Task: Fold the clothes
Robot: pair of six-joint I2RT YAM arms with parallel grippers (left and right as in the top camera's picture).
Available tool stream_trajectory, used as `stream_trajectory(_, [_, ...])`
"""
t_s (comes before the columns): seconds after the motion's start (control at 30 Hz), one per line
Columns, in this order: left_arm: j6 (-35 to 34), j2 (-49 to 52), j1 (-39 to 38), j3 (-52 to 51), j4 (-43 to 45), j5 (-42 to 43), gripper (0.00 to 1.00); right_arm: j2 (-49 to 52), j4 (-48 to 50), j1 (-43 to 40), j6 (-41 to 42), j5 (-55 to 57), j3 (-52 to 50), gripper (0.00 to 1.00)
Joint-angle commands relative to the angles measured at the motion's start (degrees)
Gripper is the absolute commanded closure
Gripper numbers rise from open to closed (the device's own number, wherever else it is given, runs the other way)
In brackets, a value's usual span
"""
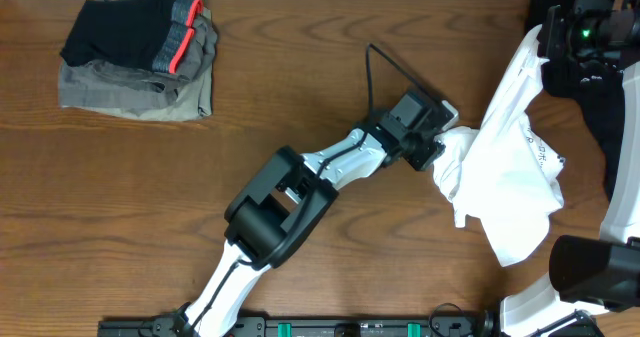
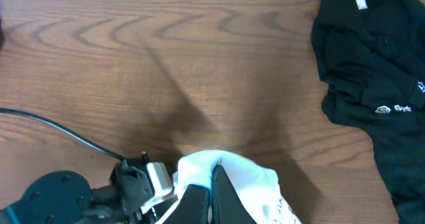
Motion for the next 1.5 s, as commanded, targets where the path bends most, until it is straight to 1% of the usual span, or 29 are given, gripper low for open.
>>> stream_trajectory(0.0, [0.0, 0.0, 0.5, -0.1, -1.3, -0.8, 0.37, 0.0, 0.1, -0.3, -0.7, -0.8, 0.3, 0.99])
stream_trajectory(0.1, [0.0, 0.0, 0.4, -0.1, -1.9, -0.8, 0.38, 0.0, 0.2, -0.3, -0.7, -0.8, 0.3, 0.99])
stream_trajectory(0.17, [0.0, 0.0, 0.4, -0.1, -1.9, -0.7, 0.53, 0.0, 0.2, -0.3, -0.8, -0.8, 0.3, 0.99])
stream_trajectory(0.2, [0.0, 0.0, 0.3, -0.1, -1.9, -0.7, 0.64, 0.0, 0.2, -0.3, -0.8, -0.8, 0.3, 0.99])
stream_trajectory(0.3, [0.0, -0.1, 0.3, -0.1, -1.9, -0.5, 0.89, 0.0, 0.1, -0.3, -0.8, -0.3, 0.3, 0.99])
stream_trajectory(0.33, [0.0, -0.2, 0.3, -0.1, -1.9, -0.5, 0.94, 0.0, 0.1, -0.3, -0.8, -0.2, 0.3, 0.99])
stream_trajectory(0.53, [0.0, -2.5, 1.0, -0.1, -4.4, -0.9, 0.94, 0.0, -0.3, -0.4, -0.8, -0.1, 0.3, 0.99])
stream_trajectory(0.63, [0.0, -5.2, 3.6, -0.1, -8.6, -7.0, 0.94, 0.0, -0.6, -0.4, -1.2, 0.3, 0.3, 0.99])
stream_trajectory(0.77, [0.0, -10.1, 10.6, -0.1, -16.3, -15.8, 0.94, 0.0, -0.6, -0.4, -1.2, 0.5, 0.3, 0.99])
stream_trajectory(0.87, [0.0, -12.3, 17.4, -0.1, -19.0, -17.2, 0.94, 0.0, -0.7, -0.4, -1.2, 0.5, 0.3, 0.99])
stream_trajectory(1.03, [0.0, -13.2, 28.5, -0.1, -18.3, -17.2, 0.94, 0.0, -0.7, -0.4, -1.2, 0.8, 0.3, 0.99])
stream_trajectory(1.13, [0.0, -13.2, 33.1, -0.1, -17.4, -17.2, 0.94, 0.0, -0.7, -0.4, -1.2, 1.2, 0.3, 0.99])
stream_trajectory(1.33, [2.5, -13.2, 37.6, -0.1, -15.1, -17.2, 0.94, 0.0, 0.3, -0.4, -1.1, 3.7, 0.3, 0.99])
stream_trajectory(1.47, [2.8, -13.2, 39.7, 0.0, -14.2, -17.2, 0.94, 0.1, 0.9, -1.2, -0.2, 10.0, 0.3, 0.99])
